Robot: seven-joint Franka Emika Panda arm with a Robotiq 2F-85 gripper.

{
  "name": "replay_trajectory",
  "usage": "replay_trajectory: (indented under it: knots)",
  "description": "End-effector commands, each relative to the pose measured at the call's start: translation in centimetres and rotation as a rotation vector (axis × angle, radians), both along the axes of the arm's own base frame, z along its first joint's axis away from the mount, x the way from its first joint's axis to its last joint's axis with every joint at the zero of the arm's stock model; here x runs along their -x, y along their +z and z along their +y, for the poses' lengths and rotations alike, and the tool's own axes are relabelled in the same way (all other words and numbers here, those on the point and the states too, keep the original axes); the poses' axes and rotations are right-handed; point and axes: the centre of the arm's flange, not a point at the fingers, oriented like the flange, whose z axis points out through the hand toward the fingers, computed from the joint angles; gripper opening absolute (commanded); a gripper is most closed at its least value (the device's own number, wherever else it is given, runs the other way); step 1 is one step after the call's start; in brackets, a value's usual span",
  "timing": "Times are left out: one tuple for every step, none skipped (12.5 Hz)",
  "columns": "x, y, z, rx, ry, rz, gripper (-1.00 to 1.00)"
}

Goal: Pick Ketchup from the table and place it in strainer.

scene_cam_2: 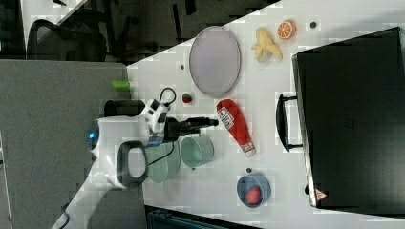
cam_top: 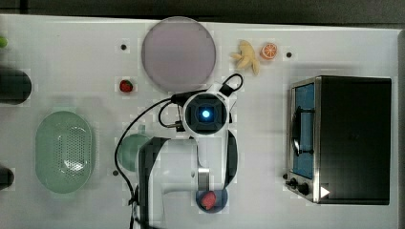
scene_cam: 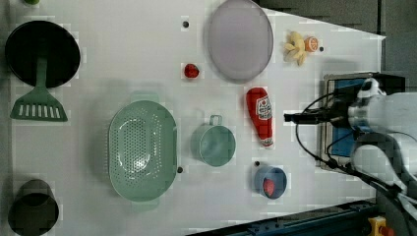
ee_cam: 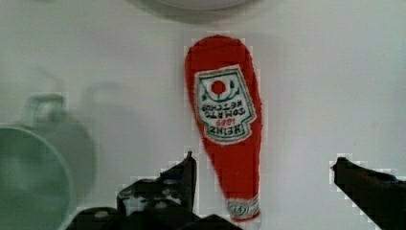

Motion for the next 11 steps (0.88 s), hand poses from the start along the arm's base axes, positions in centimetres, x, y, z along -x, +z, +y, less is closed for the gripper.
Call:
replay_trajectory:
  knots:
    - [0.2,-4.6,-0.4,0.000,0.065,0.031,1.00]
    - [0.2,-5.8,-0.4,-0.005,0.065,0.040,1.00]
    - [0.3,-7.0,-0.4,-0.009,0.064,0.046,1.00]
    - [0.4,-8.1,-0.3,-0.013,0.064,0.053,1.00]
    - [0.5,-9.1,-0.2,-0.018,0.065,0.052,1.00]
    - [0.7,-10.1,-0.1,-0.022,0.065,0.045,1.00]
    - [0.7,-11.1,-0.1,-0.027,0.064,0.035,1.00]
    - [0.8,-11.9,-0.1,-0.031,0.064,0.025,1.00]
    - [0.9,-12.6,0.0,-0.034,0.064,0.017,1.00]
    - [1.1,-13.3,0.0,-0.037,0.063,0.021,1.00]
    - [1.3,-13.9,0.0,-0.039,0.061,0.025,1.00]
